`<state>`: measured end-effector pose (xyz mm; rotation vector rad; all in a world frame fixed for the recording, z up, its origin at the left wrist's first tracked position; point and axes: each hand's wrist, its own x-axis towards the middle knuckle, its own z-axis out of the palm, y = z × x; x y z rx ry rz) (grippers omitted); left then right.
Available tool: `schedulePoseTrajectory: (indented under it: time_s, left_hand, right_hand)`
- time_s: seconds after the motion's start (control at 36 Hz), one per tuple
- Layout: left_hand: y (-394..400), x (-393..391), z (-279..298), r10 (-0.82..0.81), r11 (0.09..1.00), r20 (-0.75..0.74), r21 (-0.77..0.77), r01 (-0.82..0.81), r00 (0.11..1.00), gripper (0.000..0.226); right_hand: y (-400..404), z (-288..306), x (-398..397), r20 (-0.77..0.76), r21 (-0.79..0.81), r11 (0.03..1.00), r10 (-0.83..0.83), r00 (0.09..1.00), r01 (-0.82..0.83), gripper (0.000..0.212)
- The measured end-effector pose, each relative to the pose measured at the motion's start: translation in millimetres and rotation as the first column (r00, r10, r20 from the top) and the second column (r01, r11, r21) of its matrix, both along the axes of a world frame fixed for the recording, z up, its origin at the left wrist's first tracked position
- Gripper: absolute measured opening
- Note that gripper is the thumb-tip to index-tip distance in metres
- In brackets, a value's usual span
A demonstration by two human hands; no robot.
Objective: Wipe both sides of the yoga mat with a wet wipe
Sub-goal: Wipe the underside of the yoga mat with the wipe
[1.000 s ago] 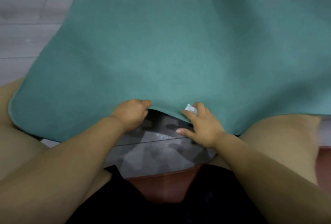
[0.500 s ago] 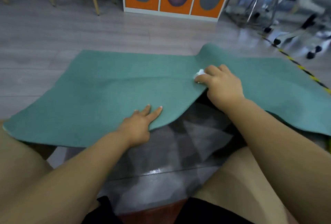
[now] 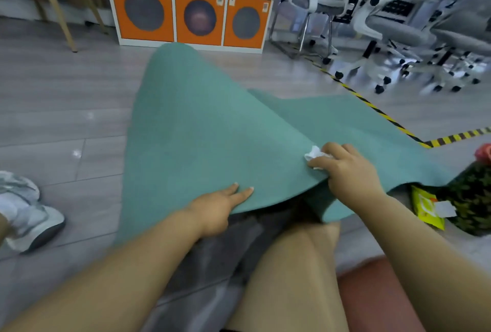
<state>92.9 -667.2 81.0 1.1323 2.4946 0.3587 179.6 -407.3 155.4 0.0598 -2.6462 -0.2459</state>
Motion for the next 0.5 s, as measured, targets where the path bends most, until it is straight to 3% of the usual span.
schedulePoseTrajectory:
  time_s: [0.08,0.17,0.25,0.36,0.5]
  left_hand:
    - [10.3,3.6,-17.6,-0.013,0.999,0.041,-0.037,0.014,0.999,0.085]
    - [10.0,5.8,-36.1,0.001,0.998,0.084,-0.065,0.004,0.996,0.085]
    - [-0.6,4.8,-50.6,0.033,0.996,0.088,-0.088,-0.026,0.996,0.087]
    - [-24.5,-1.5,-65.2,0.069,0.99,0.129,-0.129,-0.052,0.989,0.083]
    - [-58.7,-4.6,-78.2,0.137,0.978,0.147,-0.174,-0.111,0.979,0.078]
  right_hand:
    - [8.6,-18.0,4.4,0.192,-0.075,0.989,-0.111,0.975,0.127,0.043]
    - [11.0,-37.2,6.2,0.332,-0.144,0.978,-0.094,0.939,0.149,0.046]
    - [3.1,-56.5,6.3,0.282,-0.226,0.968,-0.041,0.959,0.108,0.057]
    - [-14.3,-76.2,1.8,0.163,-0.162,0.986,0.051,0.985,-0.024,0.077]
    - [-21.8,-90.5,0.3,0.184,-0.343,0.929,-0.079,0.98,0.139,0.064]
